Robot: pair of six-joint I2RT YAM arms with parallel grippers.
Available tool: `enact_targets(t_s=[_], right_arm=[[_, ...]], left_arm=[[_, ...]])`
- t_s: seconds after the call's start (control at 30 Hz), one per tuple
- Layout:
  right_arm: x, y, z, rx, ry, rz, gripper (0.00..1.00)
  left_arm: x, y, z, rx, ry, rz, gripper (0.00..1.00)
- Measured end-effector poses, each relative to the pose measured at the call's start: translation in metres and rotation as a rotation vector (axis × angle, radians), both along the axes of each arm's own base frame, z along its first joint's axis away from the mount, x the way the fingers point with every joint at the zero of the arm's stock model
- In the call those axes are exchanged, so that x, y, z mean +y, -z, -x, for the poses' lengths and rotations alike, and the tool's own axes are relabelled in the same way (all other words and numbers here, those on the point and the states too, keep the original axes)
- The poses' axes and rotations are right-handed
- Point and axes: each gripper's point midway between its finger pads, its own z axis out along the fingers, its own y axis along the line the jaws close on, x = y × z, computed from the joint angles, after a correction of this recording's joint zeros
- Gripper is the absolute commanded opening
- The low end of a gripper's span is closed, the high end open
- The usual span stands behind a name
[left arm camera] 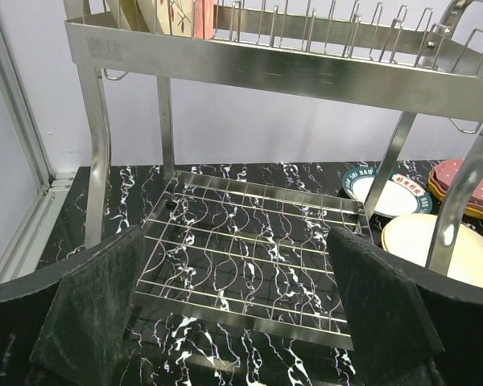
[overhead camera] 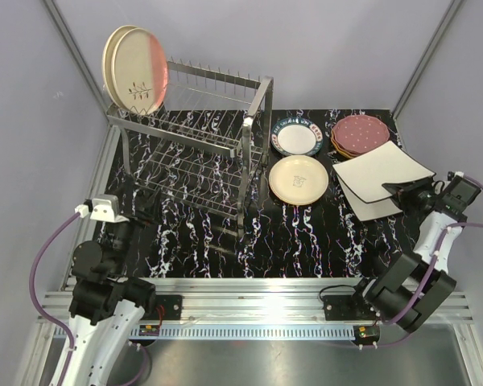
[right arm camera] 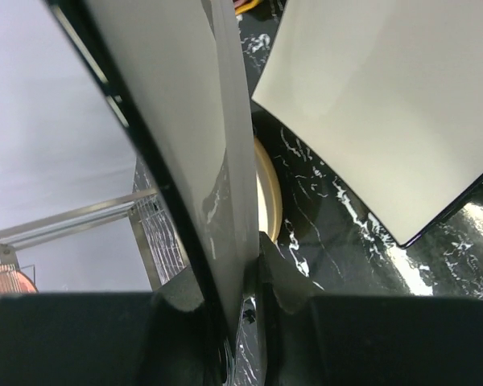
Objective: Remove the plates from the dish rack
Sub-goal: Place the plate on the table
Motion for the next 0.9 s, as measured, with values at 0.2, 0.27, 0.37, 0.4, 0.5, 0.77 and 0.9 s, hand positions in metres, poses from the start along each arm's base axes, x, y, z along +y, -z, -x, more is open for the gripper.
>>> enact_targets(t_s=[0.2, 0.27, 0.37, 0.4, 0.5, 0.77, 0.9], right_arm=[[-0.012, 0.026, -0.011, 0.048, 0.008, -0.037, 0.00], [-0.015, 0.034, -0.015, 0.059, 0.008, -0.047, 0.00], [-0.019, 0.045, -0.019, 0.074, 0.009, -0.059, 0.00], [-0.021, 0.049, -0.021, 0.078, 0.009, -0.062, 0.00], [-0.023, 0.056, -0.024, 0.084, 0.008, -0.067, 0.00], [-0.029, 0.072, -0.030, 0.096, 0.006, -0.077, 0.00], [-0.031, 0.080, -0.032, 0.109, 0.006, -0.088, 0.00]], left_arm=[[0.002, 0.000, 0.000, -0.001, -0.008, -0.003, 0.99], [0.002, 0.000, 0.000, -0.001, -0.011, -0.003, 0.99], [0.003, 0.000, 0.000, 0.000, -0.015, -0.005, 0.99], [0.003, 0.001, -0.001, 0.000, -0.016, -0.005, 0.99], [0.003, 0.001, -0.001, 0.001, -0.018, -0.005, 0.99], [0.003, 0.002, -0.001, 0.002, -0.021, -0.005, 0.99], [0.003, 0.004, -0.002, 0.008, -0.021, -0.007, 0.99]])
